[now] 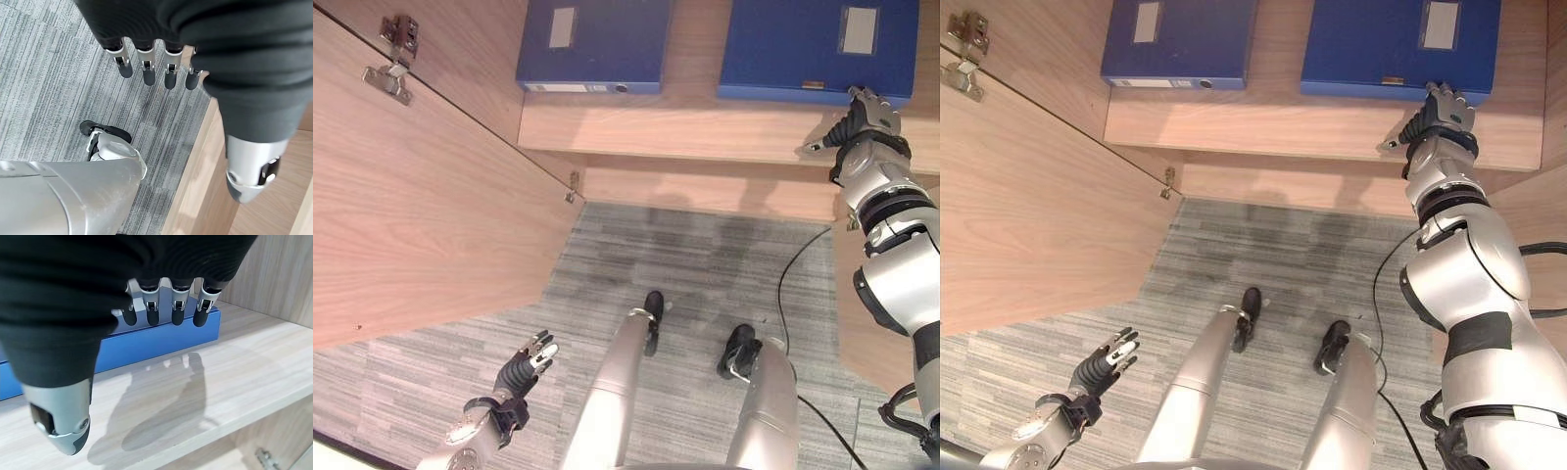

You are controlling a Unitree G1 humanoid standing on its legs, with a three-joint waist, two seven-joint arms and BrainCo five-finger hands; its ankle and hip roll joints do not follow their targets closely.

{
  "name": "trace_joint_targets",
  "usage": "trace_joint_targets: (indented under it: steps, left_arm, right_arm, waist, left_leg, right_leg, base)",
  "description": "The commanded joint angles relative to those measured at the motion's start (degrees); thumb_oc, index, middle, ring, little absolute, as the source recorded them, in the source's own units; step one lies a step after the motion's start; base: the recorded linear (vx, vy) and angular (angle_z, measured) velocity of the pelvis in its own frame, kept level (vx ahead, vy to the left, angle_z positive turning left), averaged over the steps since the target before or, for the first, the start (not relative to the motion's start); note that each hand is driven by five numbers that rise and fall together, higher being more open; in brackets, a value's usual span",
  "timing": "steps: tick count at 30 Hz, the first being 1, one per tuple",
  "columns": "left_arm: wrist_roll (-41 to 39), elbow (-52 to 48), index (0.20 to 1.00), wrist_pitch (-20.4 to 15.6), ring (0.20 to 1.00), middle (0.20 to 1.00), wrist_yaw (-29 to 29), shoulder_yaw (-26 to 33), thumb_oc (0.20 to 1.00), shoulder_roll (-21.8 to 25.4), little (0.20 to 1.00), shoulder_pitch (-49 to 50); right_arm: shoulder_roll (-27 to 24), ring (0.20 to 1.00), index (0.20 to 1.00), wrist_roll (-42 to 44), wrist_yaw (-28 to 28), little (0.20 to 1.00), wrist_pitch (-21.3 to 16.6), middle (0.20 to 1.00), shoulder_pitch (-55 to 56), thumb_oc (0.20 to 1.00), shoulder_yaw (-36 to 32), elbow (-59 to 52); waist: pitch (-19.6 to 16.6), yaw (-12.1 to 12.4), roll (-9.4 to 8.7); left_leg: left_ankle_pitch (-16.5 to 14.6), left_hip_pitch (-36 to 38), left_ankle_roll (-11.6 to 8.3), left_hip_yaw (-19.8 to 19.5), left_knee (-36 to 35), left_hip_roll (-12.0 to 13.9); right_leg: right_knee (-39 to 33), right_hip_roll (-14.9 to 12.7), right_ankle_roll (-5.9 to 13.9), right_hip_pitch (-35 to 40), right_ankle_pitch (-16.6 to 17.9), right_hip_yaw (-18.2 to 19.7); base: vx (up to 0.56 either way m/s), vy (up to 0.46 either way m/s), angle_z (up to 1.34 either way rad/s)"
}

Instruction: Put the empty folder in the office cabinet

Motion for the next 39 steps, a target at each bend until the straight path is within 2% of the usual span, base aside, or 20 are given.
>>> trace_joint_targets:
  steps: [1, 3, 4, 9, 11, 14, 20, 25, 34, 38, 39]
  left_arm:
    - [1.3, -1.0, 1.000, -2.2, 1.000, 1.000, 0.3, 3.0, 1.000, 1.3, 1.000, 1.6]
    - [0.8, -0.7, 1.000, -2.6, 1.000, 1.000, 0.8, 3.2, 1.000, 1.3, 1.000, 1.5]
    - [0.1, -0.5, 1.000, -3.0, 1.000, 1.000, 1.3, 3.0, 1.000, 1.1, 1.000, 1.3]
    - [-0.9, -0.2, 1.000, -3.6, 1.000, 1.000, 2.9, 3.0, 1.000, 0.6, 1.000, 0.5]
    - [-1.0, 0.7, 1.000, -3.6, 1.000, 1.000, 3.9, 2.6, 1.000, -0.3, 1.000, -0.4]
    - [-1.3, 1.1, 1.000, -3.7, 1.000, 1.000, 4.2, 2.2, 1.000, -0.5, 1.000, -0.6]
    - [-1.4, 1.3, 1.000, -4.2, 1.000, 1.000, 3.6, 0.0, 1.000, 1.2, 1.000, -2.4]
    - [-1.7, 2.6, 1.000, -4.8, 1.000, 1.000, 3.3, -0.5, 1.000, 1.4, 1.000, -3.8]
    - [-1.7, 3.2, 1.000, -4.3, 1.000, 1.000, 3.2, -0.9, 1.000, 0.8, 1.000, -1.9]
    - [-1.6, 3.4, 1.000, -4.3, 1.000, 1.000, 3.3, -0.8, 1.000, 0.5, 1.000, -1.6]
    - [-1.2, 3.4, 1.000, -4.6, 1.000, 1.000, 3.8, -0.8, 1.000, -0.2, 1.000, -1.8]
  right_arm:
    - [-1.3, 1.000, 1.000, 5.3, 2.7, 1.000, -1.9, 1.000, 0.9, 1.000, 2.1, -3.9]
    - [-1.2, 1.000, 1.000, 6.5, 1.3, 1.000, -2.4, 1.000, 0.0, 1.000, 2.3, -5.0]
    - [0.0, 1.000, 1.000, 7.5, -1.1, 1.000, -2.1, 1.000, -1.0, 1.000, 1.8, -5.5]
    - [3.1, 1.000, 1.000, 7.0, -5.8, 1.000, -1.6, 1.000, -0.8, 1.000, 0.1, -9.1]
    - [5.7, 1.000, 1.000, 7.5, -9.0, 1.000, -0.9, 1.000, 2.1, 1.000, -4.2, -13.1]
    - [7.1, 1.000, 1.000, 6.6, -10.7, 1.000, -0.2, 1.000, 3.7, 1.000, -6.0, -14.2]
    - [10.6, 1.000, 1.000, 4.0, -14.2, 1.000, 0.5, 1.000, 6.3, 1.000, -8.8, -15.0]
    - [10.6, 1.000, 1.000, 4.4, -13.6, 1.000, -0.3, 1.000, 7.3, 1.000, -9.0, -13.7]
    - [9.7, 1.000, 1.000, 5.4, -13.4, 1.000, -1.1, 1.000, 6.8, 1.000, -8.5, -8.2]
    - [9.8, 1.000, 1.000, 4.8, -16.1, 1.000, -1.2, 1.000, 7.7, 1.000, -9.7, -9.7]
    - [9.6, 1.000, 1.000, 3.4, -19.8, 1.000, -1.1, 1.000, 9.1, 1.000, -11.6, -13.0]
  waist:
    - [2.6, 2.2, 0.14]
    - [2.7, 2.2, 0.02]
    - [2.7, 2.0, 0.00]
    - [3.0, 1.2, -0.18]
    - [3.1, 0.1, -0.29]
    - [3.2, -0.4, -0.26]
    - [3.6, -1.8, -0.18]
    - [4.0, -2.4, -0.12]
    - [3.4, -2.6, 0.94]
    - [3.5, -2.9, 1.10]
    - [3.7, -3.0, 1.28]
  left_leg:
    - [-2.8, -0.6, 3.08, 2.4, -2.6, 1.7]
    - [-2.6, -0.8, 3.02, 2.3, -2.6, 1.9]
    - [-2.4, -0.5, 3.04, 2.2, -2.9, 2.0]
    - [-2.1, 0.5, 3.06, 2.5, -4.3, 2.1]
    - [-2.0, 2.0, 3.12, 2.8, -5.4, 2.1]
    - [-1.7, 3.5, 3.17, 2.9, -6.7, 2.2]
    - [-0.2, 9.9, 2.97, 3.4, -12.2, 2.2]
    - [0.8, 11.8, 2.65, 3.6, -14.2, 2.3]
    - [0.4, 9.8, 3.23, 4.0, -12.6, 2.2]
    - [0.3, 9.9, 3.42, 4.3, -12.7, 2.4]
    - [0.2, 10.1, 3.48, 4.4, -12.9, 2.4]
  right_leg:
    - [-4.4, 1.5, -3.25, 1.1, 0.4, 0.2]
    - [-4.4, 1.5, -3.29, 1.1, 0.5, 0.1]
    - [-4.5, 1.5, -3.23, 1.1, 0.8, 0.1]
    - [-5.3, 1.8, -3.04, 1.8, 1.4, 0.1]
    - [-6.2, 2.3, -2.90, 2.8, 1.8, 0.2]
    - [-7.4, 2.7, -2.71, 4.2, 2.2, 0.0]
    - [-12.6, 3.7, -1.08, 9.9, 5.1, -0.5]
    - [-15.2, 4.0, -0.67, 11.9, 6.3, -0.3]
    - [-13.3, 4.2, -1.00, 9.3, 6.4, 0.7]
    - [-13.5, 4.4, -0.95, 9.3, 6.6, 0.9]
    - [-13.8, 4.5, -0.81, 9.5, 6.7, 1.0]
  base:
    - [-0.01, -0.033, 0.01]
    - [0.00, 0.000, 0.00]
    - [0.00, 0.000, 0.00]
    - [0.00, 0.000, -0.01]
    - [-0.02, 0.004, -0.07]
    - [-0.02, 0.004, -0.13]
    - [-0.02, 0.013, -0.06]
    - [-0.03, 0.004, -0.05]
    - [-0.01, 0.003, -0.04]
    - [0.00, 0.000, 0.00]
    - [0.00, 0.000, 0.00]
